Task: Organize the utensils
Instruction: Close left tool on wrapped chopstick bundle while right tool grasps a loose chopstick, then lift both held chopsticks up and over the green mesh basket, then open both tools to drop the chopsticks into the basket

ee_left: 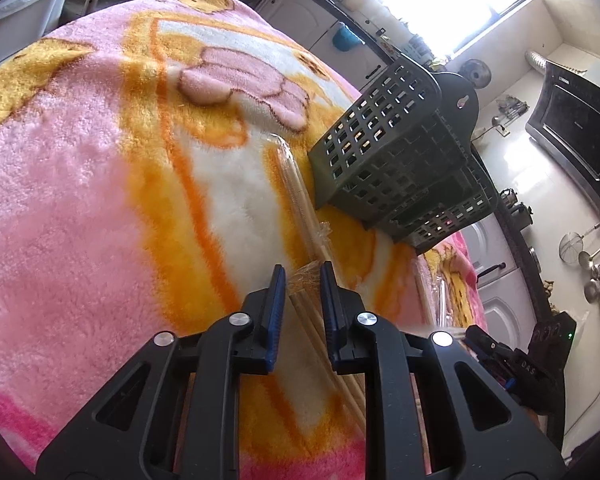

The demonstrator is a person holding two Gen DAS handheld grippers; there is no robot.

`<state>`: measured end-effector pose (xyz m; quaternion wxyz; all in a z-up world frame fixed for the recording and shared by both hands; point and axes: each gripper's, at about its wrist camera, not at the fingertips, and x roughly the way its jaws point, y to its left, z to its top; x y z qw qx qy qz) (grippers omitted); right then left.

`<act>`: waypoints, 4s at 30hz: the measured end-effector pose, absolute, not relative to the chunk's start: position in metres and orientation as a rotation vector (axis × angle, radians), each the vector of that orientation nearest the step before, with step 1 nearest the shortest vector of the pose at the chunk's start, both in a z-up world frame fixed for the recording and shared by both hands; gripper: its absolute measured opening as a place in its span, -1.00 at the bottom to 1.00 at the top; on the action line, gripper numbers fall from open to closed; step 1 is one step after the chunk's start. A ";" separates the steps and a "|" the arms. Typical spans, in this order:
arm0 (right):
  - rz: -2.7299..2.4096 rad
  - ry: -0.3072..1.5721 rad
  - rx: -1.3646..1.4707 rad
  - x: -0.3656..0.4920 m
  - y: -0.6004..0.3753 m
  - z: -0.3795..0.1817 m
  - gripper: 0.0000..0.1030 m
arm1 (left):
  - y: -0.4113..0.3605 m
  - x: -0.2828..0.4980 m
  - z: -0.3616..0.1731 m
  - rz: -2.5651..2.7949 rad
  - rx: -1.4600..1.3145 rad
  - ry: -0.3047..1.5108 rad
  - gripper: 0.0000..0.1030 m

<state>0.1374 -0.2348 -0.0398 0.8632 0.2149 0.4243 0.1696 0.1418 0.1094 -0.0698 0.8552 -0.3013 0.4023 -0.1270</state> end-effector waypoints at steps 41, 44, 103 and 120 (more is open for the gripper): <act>0.624 0.454 0.122 0.120 -0.170 0.109 -0.97 | 0.058 0.127 0.102 -0.484 -0.467 0.451 -0.94; 0.636 0.438 0.126 0.120 -0.170 0.118 -0.97 | 0.054 0.129 0.113 -0.498 -0.456 0.428 -0.94; 0.574 0.374 0.249 0.183 -0.175 0.136 -0.97 | 0.054 0.221 0.119 -0.248 -0.284 0.334 -0.94; 0.539 0.449 0.294 0.183 -0.190 0.117 -0.94 | 0.052 0.216 0.103 -0.245 -0.288 0.390 -0.93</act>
